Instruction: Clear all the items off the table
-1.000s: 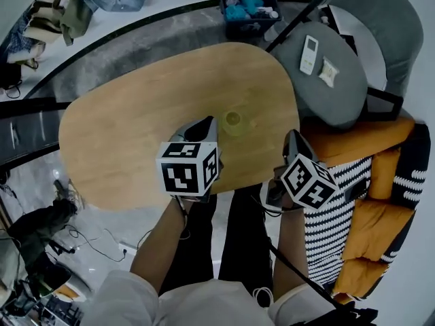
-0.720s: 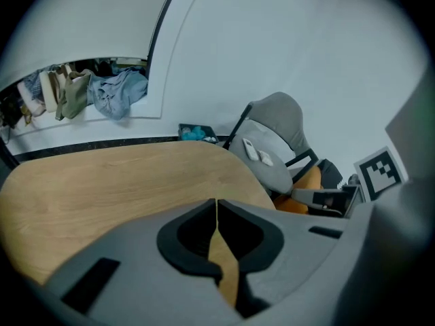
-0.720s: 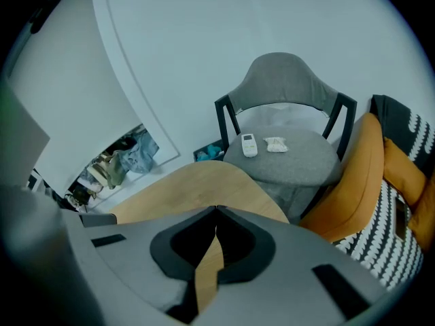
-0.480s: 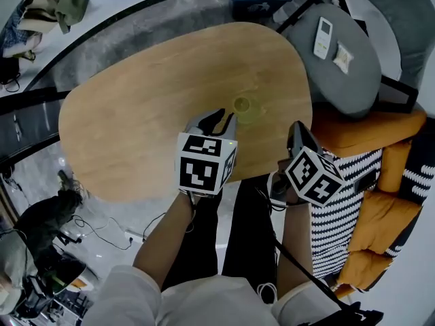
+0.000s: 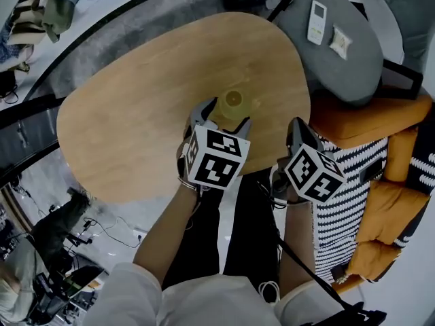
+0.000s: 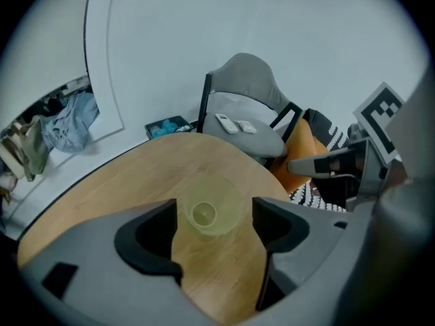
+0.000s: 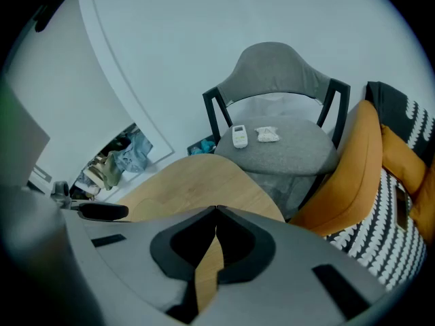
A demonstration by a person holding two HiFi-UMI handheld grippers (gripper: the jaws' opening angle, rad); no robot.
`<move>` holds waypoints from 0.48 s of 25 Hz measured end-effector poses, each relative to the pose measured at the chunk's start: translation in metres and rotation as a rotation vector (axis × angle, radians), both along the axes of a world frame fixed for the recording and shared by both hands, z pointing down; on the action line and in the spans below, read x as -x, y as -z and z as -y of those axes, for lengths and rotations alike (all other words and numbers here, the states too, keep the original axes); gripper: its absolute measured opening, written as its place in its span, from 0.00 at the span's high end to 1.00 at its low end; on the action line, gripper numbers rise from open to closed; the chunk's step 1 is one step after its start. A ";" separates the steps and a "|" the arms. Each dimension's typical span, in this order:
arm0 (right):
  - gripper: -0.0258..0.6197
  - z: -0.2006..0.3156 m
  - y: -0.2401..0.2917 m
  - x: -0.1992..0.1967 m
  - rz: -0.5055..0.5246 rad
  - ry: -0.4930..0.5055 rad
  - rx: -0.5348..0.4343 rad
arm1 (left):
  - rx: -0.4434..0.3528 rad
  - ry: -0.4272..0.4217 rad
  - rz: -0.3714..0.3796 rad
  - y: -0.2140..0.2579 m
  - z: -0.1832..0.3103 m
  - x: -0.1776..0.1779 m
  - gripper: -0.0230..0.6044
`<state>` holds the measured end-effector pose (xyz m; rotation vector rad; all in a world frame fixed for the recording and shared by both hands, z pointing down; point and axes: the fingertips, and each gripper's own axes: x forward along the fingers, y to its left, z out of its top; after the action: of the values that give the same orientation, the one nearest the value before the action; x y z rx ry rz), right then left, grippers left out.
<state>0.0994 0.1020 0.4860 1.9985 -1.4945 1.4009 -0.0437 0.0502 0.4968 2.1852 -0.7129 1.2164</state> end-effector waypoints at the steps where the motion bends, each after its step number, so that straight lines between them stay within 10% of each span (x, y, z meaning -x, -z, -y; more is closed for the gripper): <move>1: 0.92 -0.001 -0.001 -0.001 0.004 -0.003 0.001 | -0.015 -0.014 0.020 -0.002 0.001 -0.002 0.42; 12: 0.92 0.006 -0.009 -0.013 0.017 0.009 0.006 | -0.045 -0.069 0.147 -0.028 0.005 -0.011 0.40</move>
<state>0.1121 0.0965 0.4952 1.9787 -1.5029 1.4200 -0.0324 0.0451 0.5253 2.1901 -0.7358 1.4206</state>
